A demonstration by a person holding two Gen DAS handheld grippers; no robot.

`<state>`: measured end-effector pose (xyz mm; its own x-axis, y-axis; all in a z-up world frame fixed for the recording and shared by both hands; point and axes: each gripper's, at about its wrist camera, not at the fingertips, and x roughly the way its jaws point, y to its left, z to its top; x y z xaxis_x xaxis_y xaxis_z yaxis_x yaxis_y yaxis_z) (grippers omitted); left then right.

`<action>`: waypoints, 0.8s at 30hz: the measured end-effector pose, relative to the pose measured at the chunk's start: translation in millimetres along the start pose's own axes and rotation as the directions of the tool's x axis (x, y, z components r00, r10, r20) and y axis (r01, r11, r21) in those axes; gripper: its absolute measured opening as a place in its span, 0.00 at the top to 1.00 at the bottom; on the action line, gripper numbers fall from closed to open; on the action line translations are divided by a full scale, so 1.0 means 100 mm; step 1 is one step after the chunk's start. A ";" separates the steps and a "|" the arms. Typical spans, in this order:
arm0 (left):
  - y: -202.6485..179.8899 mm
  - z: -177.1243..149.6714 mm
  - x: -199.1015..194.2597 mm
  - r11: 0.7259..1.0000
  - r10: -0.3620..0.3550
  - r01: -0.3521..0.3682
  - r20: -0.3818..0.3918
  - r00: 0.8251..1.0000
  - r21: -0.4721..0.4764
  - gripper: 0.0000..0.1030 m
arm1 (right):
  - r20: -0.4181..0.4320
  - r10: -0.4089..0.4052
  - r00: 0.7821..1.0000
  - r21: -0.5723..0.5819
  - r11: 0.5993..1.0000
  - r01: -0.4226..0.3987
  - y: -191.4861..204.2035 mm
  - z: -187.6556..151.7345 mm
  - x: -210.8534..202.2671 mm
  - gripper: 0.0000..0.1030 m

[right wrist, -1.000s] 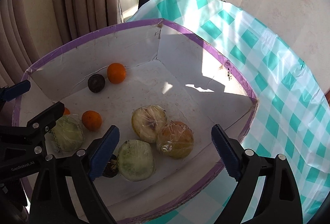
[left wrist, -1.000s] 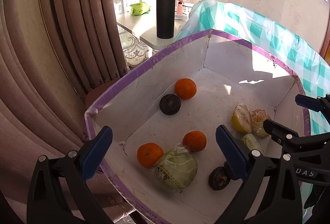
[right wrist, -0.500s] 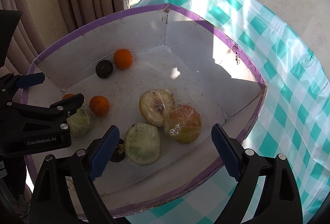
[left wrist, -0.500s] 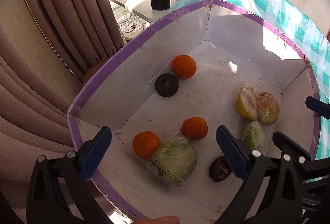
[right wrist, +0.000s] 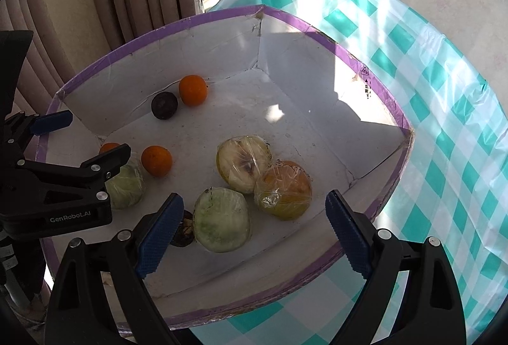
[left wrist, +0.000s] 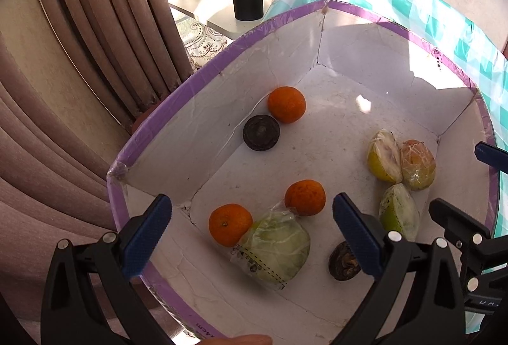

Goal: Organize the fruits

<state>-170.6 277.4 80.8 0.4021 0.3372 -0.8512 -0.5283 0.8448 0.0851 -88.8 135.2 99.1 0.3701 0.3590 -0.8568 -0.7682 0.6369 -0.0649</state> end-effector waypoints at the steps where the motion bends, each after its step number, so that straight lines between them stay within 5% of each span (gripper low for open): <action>1: 0.00 0.00 0.00 1.000 -0.001 0.001 0.001 1.000 0.000 0.02 | 0.000 0.000 1.000 0.000 1.000 0.000 0.00 0.00 0.00 0.15; 24: 0.04 0.00 -0.02 1.000 -0.019 0.019 0.018 1.000 -0.002 0.02 | 0.001 -0.005 1.000 -0.006 1.000 0.005 0.00 -0.01 0.00 0.15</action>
<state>-173.4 280.0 83.4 0.4254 0.3281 -0.8434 -0.5217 0.8504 0.0677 -89.6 134.7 98.9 0.3749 0.3566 -0.8557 -0.7692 0.6349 -0.0724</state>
